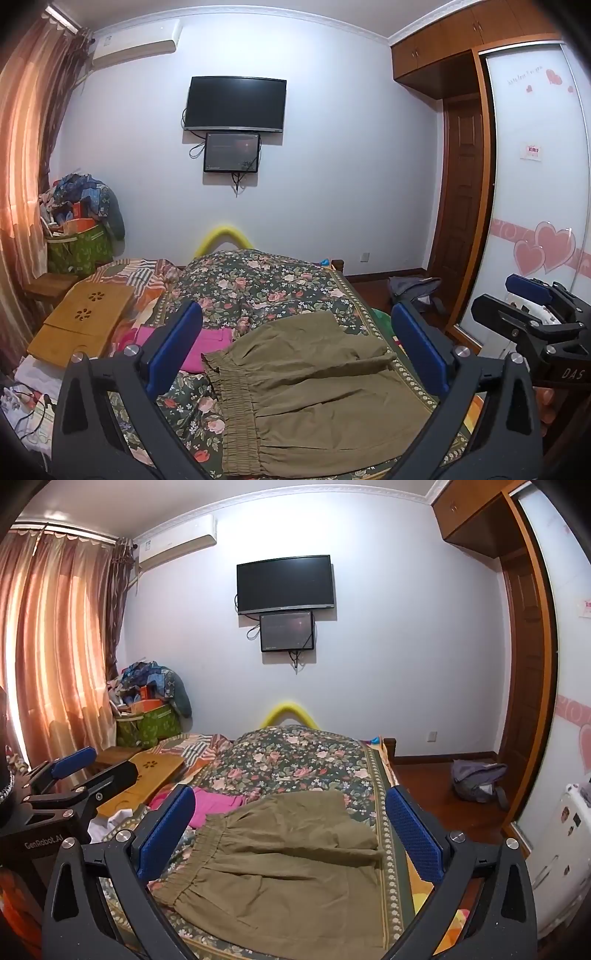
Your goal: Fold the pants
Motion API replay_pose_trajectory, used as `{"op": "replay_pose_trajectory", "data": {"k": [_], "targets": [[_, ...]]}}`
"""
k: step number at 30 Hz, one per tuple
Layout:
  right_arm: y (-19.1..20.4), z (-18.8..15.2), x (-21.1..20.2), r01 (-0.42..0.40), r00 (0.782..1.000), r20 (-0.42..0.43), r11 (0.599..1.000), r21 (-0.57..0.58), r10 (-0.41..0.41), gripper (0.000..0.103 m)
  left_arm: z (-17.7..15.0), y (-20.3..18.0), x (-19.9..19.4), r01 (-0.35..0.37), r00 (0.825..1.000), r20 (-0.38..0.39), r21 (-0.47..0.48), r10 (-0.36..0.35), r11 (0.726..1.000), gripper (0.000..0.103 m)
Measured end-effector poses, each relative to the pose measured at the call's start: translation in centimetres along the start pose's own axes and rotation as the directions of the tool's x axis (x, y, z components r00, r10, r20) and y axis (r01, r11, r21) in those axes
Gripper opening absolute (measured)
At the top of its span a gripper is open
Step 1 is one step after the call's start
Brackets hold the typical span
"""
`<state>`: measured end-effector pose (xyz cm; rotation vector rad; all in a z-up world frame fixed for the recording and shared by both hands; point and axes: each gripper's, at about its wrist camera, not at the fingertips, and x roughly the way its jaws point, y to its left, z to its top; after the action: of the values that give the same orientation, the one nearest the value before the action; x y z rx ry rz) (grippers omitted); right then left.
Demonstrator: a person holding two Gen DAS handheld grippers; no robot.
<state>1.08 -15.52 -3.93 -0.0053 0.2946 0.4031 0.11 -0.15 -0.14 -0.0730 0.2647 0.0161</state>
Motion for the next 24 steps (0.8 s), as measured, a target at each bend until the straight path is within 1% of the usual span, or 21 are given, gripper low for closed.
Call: {"op": "replay_pose_trajectory", "data": {"k": [24], "targets": [[0.01,-0.07,0.10,-0.001,1.000,-0.005,1.000,0.001,0.001,0.102,0.22,-0.14,-0.16,0.000,1.000,0.008,0.005,0.000,1.000,0.103]]}}
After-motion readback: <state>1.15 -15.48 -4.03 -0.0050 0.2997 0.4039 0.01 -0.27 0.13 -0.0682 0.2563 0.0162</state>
